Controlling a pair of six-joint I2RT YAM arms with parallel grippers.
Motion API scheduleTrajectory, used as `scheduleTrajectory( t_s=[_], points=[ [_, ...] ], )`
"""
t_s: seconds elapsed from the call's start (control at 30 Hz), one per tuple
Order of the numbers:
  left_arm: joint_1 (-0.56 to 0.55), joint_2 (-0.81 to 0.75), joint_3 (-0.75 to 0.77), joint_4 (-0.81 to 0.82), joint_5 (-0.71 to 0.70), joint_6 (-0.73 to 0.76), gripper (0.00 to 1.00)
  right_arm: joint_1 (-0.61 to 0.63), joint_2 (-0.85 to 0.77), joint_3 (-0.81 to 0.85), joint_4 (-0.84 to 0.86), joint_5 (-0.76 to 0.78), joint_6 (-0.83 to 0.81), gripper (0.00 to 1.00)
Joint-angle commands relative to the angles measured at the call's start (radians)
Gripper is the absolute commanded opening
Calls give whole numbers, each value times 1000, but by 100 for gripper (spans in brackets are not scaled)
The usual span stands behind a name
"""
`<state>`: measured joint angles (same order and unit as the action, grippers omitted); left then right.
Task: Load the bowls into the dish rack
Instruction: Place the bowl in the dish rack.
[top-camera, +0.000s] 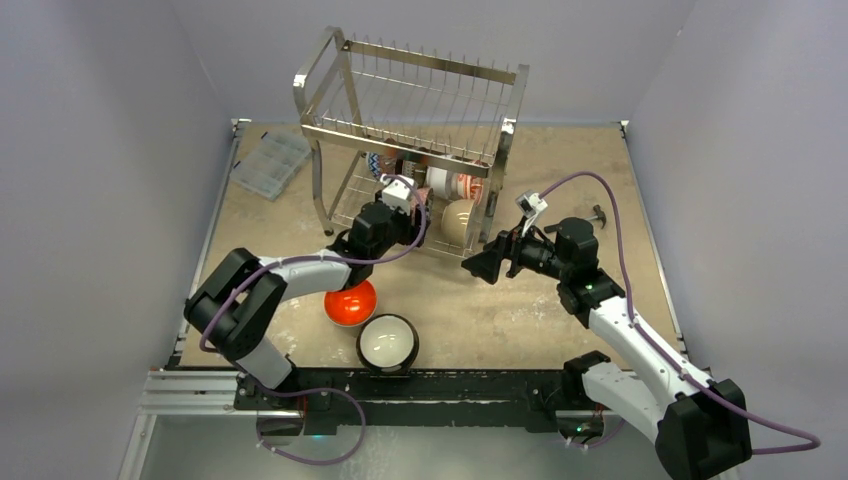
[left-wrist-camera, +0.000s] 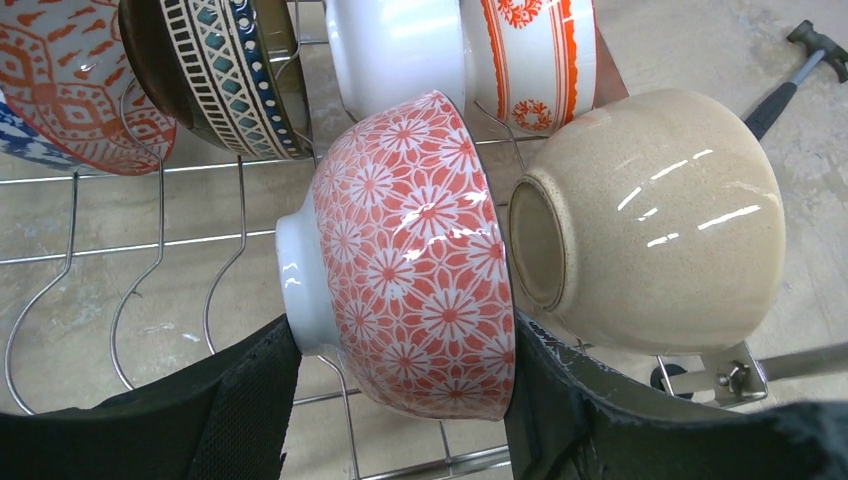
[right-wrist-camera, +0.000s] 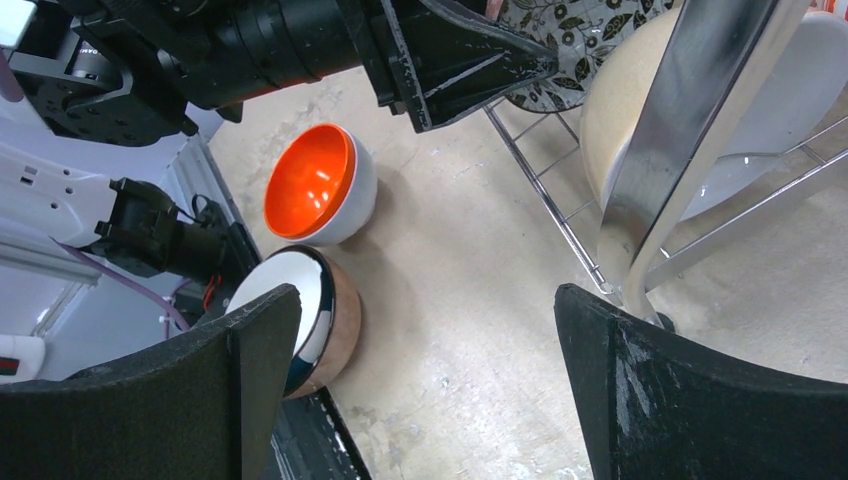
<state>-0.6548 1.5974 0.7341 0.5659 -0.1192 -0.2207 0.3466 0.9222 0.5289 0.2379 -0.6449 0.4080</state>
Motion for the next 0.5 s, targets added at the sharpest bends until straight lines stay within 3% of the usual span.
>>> scheduleTrajectory(
  t_s=[0.0,0.4,0.47],
  points=[
    [-24,30,68,37,-49,30,0,1,-12,44,11,2,-21,99],
    [-60,59,86,31,-56,16,0,0,-11,43,6,1,-24,99],
    [-59,52,82,33,-58,12,9,1,-8,46,3,-2,-23,99]
  ],
)
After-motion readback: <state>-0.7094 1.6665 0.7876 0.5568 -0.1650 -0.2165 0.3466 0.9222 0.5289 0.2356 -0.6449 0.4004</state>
